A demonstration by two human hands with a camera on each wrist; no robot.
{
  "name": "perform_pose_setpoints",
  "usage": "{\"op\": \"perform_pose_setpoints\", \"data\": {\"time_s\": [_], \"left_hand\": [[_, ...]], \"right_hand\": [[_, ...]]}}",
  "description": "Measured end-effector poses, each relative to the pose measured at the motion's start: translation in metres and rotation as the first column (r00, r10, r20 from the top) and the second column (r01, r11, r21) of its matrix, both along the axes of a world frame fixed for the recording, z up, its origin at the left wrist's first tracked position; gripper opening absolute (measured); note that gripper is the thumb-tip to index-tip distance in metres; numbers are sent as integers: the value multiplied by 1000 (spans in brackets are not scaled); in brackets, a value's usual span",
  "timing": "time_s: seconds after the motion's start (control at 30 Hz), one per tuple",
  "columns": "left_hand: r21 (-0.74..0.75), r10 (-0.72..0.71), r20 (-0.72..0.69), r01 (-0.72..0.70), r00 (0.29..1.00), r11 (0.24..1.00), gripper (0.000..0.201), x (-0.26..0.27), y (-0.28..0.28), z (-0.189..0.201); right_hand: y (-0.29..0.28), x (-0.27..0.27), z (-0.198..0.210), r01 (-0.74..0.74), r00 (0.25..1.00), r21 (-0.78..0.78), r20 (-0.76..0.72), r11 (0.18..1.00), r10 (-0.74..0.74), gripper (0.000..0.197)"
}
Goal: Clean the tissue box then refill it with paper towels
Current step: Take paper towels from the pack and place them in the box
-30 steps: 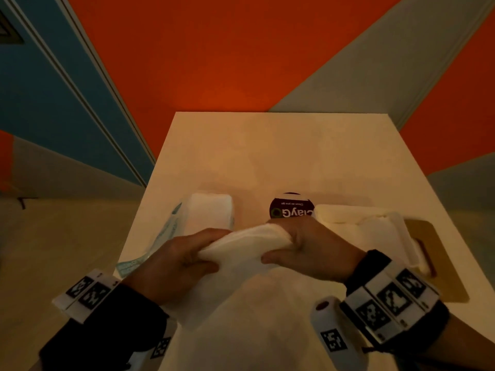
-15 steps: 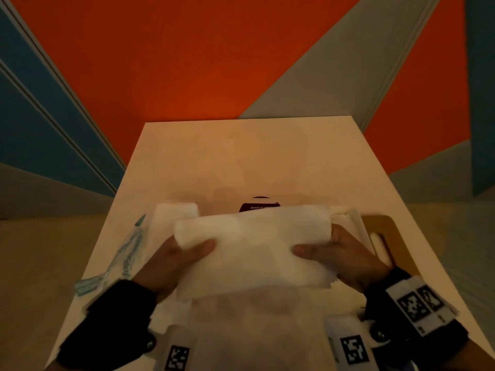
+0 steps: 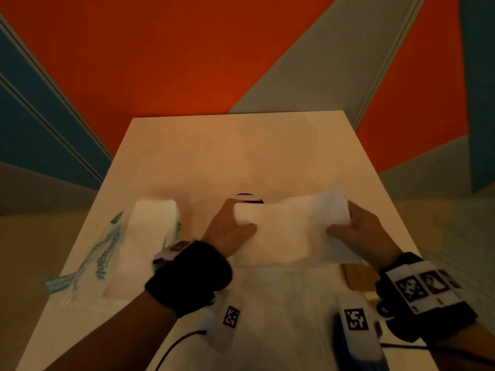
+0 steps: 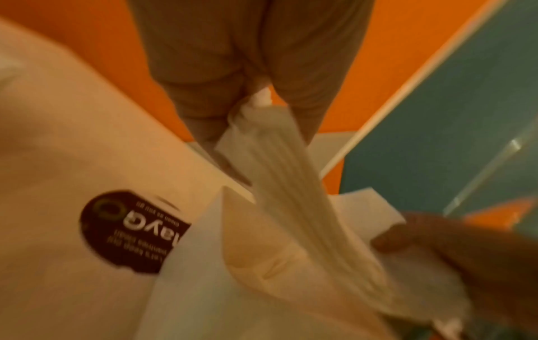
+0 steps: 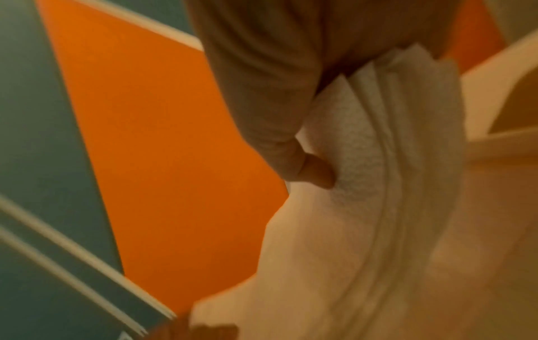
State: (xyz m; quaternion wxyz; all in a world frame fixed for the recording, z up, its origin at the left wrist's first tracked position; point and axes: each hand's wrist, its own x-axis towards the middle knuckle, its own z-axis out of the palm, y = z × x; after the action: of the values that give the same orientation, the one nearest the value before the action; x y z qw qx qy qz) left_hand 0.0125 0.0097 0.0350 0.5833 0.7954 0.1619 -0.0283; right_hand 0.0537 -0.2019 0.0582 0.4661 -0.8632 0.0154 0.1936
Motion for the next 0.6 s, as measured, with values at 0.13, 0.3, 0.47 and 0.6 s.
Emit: {"op": "perform_pose_setpoints", "data": {"time_s": [0.13, 0.3, 0.47, 0.6], "left_hand": [[403, -165, -151, 213, 975, 890, 65, 21, -22, -6], [586, -328, -279, 430, 903, 686, 60, 32, -34, -15], [696, -418, -347, 529, 839, 485, 62, 39, -44, -20], [722, -438, -376, 554, 817, 414, 52, 42, -48, -30]], "right_hand": [[2, 11, -7, -143, 986, -360, 26, 922, 163, 72], [8, 16, -17, -288, 932, -682, -38, 672, 361, 74], [11, 32, -51, -304, 923, -646, -19, 700, 383, 81], [9, 29, -64, -322, 905, -632, 12, 704, 425, 81]]}}
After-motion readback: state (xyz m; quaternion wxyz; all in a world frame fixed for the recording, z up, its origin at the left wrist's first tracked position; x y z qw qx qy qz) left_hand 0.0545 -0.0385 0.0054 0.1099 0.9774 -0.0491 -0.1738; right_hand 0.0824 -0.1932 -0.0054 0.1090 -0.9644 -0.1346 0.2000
